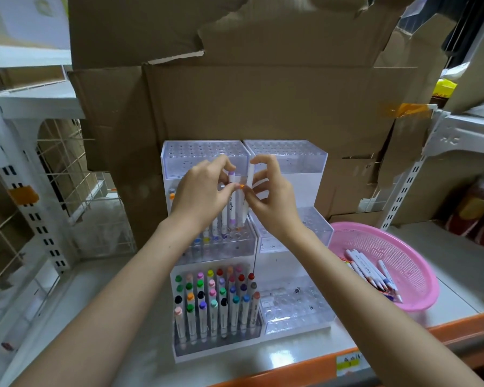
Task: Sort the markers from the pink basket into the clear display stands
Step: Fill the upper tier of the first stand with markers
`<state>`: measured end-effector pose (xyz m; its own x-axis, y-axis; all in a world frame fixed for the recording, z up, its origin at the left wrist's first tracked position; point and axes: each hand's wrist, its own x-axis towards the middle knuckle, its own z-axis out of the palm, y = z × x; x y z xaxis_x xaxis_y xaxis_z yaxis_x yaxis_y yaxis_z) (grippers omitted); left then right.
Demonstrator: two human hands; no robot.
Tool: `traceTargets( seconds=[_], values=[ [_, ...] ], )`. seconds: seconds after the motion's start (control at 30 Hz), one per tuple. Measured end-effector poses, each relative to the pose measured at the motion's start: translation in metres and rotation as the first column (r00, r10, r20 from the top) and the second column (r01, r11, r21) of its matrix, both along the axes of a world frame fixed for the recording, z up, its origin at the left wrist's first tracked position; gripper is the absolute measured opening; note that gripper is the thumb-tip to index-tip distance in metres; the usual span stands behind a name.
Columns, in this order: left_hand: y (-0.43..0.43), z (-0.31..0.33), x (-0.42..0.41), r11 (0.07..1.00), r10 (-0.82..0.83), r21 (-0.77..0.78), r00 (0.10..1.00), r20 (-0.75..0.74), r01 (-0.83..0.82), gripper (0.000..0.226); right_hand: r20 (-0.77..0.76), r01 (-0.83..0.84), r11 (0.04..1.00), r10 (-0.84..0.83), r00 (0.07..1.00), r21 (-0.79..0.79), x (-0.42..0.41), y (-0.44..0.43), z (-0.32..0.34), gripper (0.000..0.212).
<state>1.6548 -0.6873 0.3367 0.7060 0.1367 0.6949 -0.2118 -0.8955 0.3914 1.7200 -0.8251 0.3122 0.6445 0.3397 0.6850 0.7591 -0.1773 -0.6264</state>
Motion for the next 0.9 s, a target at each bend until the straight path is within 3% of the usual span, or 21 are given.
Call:
traceTargets(
  seconds=[0.27,0.9],
  values=[
    [0.001,-0.001,0.0,1.0,-0.001,-0.015,0.999,-0.04,0.001,0.023,0.001,0.011,1.0,-0.011,1.0,-0.006,0.0,0.0,-0.001,0.041],
    [0.001,-0.02,-0.003,0.98,0.033,0.199,0.999,-0.028,-0.026,0.021,-0.021,-0.009,1.0,0.009,1.0,0.017,0.001,-0.002,-0.003,0.042]
  ],
)
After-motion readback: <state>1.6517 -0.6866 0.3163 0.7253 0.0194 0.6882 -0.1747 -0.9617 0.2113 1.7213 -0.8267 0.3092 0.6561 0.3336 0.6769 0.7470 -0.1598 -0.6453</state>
